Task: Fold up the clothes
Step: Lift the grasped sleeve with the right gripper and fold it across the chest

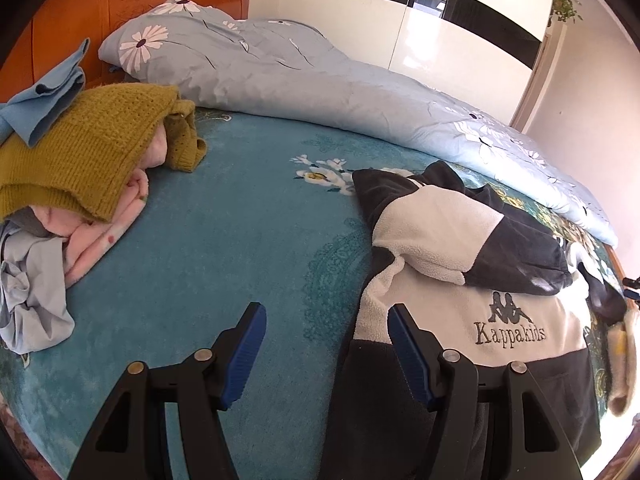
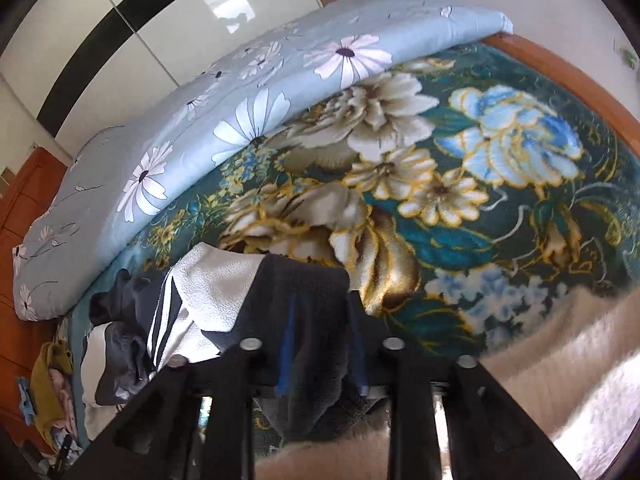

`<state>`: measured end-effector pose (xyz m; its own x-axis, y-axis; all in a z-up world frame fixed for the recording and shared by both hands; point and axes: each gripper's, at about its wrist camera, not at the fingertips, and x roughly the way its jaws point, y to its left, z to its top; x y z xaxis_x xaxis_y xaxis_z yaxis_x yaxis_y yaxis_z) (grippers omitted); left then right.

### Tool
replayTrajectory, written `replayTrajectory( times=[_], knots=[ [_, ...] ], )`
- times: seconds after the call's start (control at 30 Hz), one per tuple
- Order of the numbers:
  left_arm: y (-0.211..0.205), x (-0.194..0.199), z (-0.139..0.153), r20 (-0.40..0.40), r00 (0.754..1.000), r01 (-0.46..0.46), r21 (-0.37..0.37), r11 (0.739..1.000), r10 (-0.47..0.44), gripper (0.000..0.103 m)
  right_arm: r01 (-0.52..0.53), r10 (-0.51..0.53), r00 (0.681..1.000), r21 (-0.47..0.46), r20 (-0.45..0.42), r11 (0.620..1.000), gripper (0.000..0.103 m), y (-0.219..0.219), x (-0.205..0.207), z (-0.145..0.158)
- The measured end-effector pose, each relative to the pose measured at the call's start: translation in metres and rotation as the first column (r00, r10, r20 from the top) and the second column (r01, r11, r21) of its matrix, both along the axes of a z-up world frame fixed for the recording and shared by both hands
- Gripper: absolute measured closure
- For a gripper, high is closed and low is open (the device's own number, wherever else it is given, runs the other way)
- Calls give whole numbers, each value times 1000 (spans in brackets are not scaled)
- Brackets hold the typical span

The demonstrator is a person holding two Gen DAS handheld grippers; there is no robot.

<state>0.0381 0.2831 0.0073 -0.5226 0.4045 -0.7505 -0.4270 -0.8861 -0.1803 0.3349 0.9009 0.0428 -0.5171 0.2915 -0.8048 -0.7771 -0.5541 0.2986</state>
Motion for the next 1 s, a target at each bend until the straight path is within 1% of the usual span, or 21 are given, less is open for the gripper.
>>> replayTrajectory(
  times=[0.03,0.1,0.17,0.27,0.3,0.37,0.43,0.5,0.53,0.57,0.6,0.63,0.67,0.7,0.77,0.87,0.93,1.0],
  knots=[
    [0,1,0,-2,1000,-2,-9,1000,2,36,-36,35,999,37,13,999,54,-5,0,9],
    [0,3,0,-4,1000,-2,-8,1000,2,36,-153,149,987,79,54,985,54,-21,-7,22],
    [2,5,1,0,1000,-2,7,1000,2,36,-287,274,954,109,121,952,54,-44,-21,26],
    [7,10,5,-11,1000,0,30,1000,0,36,-427,394,884,94,250,899,54,-71,-48,-2],
    [9,12,7,-13,1000,6,35,999,-5,36,-469,429,855,84,293,879,54,-80,-57,-12],
    [12,16,10,-15,1000,22,33,999,-21,36,-549,493,786,56,374,834,54,-97,-76,-33],
    [11,20,14,-29,999,26,18,999,-26,36,-574,499,743,42,446,818,54,-102,-84,-54],
    [8,22,17,-45,999,17,5,1000,-16,36,-580,481,714,45,510,813,54,-103,-87,-68],
    [6,21,17,-46,999,7,3,1000,-7,36,-579,475,706,43,526,814,54,-103,-86,-73],
    [4,20,16,-42,999,-4,4,1000,4,36,-575,467,706,45,533,817,55,-102,-85,-74],
    [2,19,15,-38,999,-14,5,1000,15,36,-569,457,707,52,540,820,61,-101,-84,-75],
    [0,18,14,-32,999,-23,8,1000,23,36,-561,444,714,63,541,825,70,-100,-82,-73],
    [-1,17,12,-26,999,-28,12,1000,28,36,-545,430,733,76,527,835,93,-95,-79,-68],
    [-3,17,10,-21,999,-31,13,999,32,36,-525,415,755,88,507,846,97,-89,-76,-61],
    [-4,17,8,-19,999,-31,5,999,31,36,-460,347,811,146,470,876,97,-70,-67,-40],
    [-5,17,4,-17,999,-36,-3,999,36,36,-307,187,894,255,407,917,97,-31,-53,-6],
    [-7,16,0,-4,999,-47,-1,999,47,36,-196,85,929,282,361,939,97,-2,-53,6],
    [-10,15,-5,7,998,-57,-2,998,57,36,-83,-18,950,304,313,949,97,24,-52,12]
  ],
)
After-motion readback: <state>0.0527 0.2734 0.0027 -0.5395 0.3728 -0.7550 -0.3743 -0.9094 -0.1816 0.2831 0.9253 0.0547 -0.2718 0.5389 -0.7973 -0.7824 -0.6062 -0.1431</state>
